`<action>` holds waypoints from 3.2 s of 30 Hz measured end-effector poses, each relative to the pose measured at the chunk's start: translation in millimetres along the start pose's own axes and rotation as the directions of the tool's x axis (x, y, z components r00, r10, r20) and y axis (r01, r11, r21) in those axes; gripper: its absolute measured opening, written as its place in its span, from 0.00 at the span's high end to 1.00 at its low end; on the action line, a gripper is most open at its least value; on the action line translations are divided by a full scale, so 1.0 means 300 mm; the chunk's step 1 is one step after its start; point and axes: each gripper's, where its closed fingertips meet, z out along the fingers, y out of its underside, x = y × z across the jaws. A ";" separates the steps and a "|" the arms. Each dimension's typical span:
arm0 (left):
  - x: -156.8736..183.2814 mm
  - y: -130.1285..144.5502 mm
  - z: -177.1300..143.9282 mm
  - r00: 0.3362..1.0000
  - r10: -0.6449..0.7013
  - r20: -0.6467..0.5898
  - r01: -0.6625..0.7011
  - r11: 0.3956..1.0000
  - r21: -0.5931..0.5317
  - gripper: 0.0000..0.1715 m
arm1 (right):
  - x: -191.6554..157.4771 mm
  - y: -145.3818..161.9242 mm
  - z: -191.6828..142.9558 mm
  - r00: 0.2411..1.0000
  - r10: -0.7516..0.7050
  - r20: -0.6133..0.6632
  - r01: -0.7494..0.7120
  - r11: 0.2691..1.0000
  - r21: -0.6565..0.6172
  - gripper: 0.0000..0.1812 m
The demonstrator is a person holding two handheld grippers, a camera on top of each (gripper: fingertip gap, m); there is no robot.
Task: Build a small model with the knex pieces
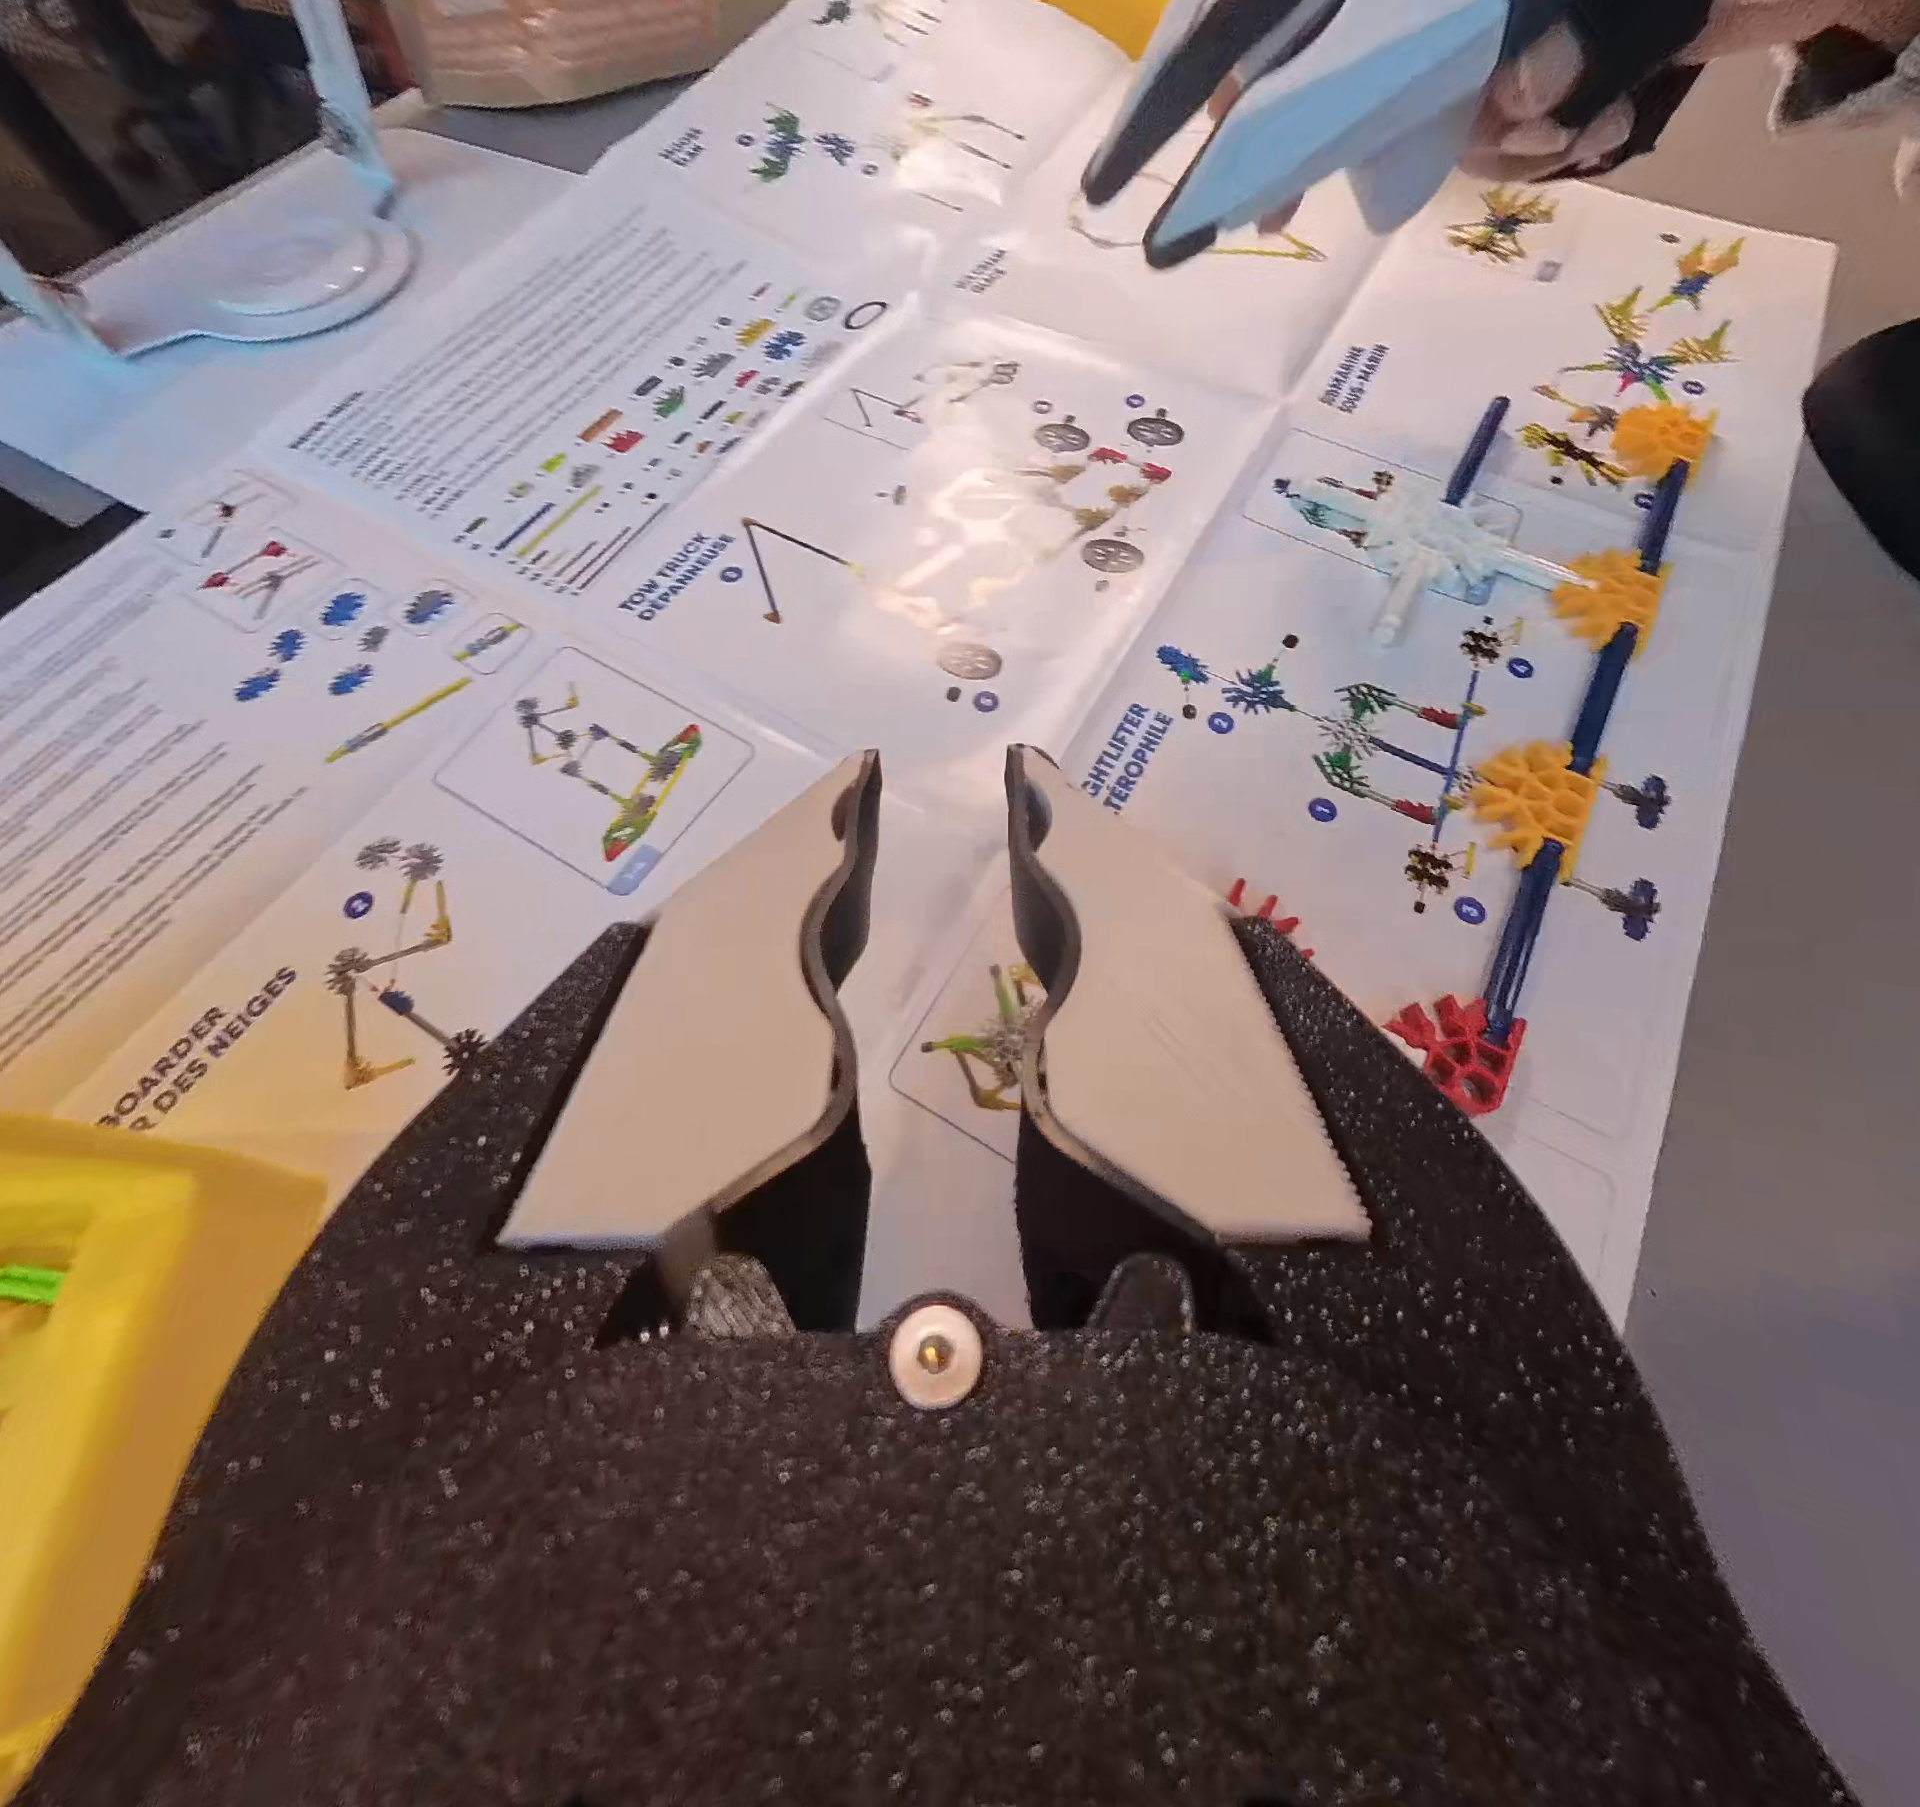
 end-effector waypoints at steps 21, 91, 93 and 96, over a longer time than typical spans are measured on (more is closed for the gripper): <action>-0.004 0.040 0.020 1.000 -0.012 0.000 0.012 0.997 -0.073 0.86 | -0.008 0.121 0.277 0.981 -0.139 0.138 0.172 0.948 -0.266 1.00; -0.321 -0.157 -0.291 0.907 0.040 0.420 -0.083 0.993 0.085 0.85 | 0.034 0.004 0.094 0.999 -0.046 0.019 0.047 0.995 -0.084 0.96; -0.465 -0.167 -0.437 0.856 0.013 0.517 -0.036 0.999 0.035 0.83 | 0.041 -0.036 0.027 1.000 -0.020 -0.020 0.020 1.000 -0.013 0.95; -0.647 -0.117 -0.581 0.827 0.003 0.563 0.099 0.984 -0.150 0.78 | 0.025 -0.034 -0.065 0.998 0.029 -0.053 -0.025 0.998 0.062 0.94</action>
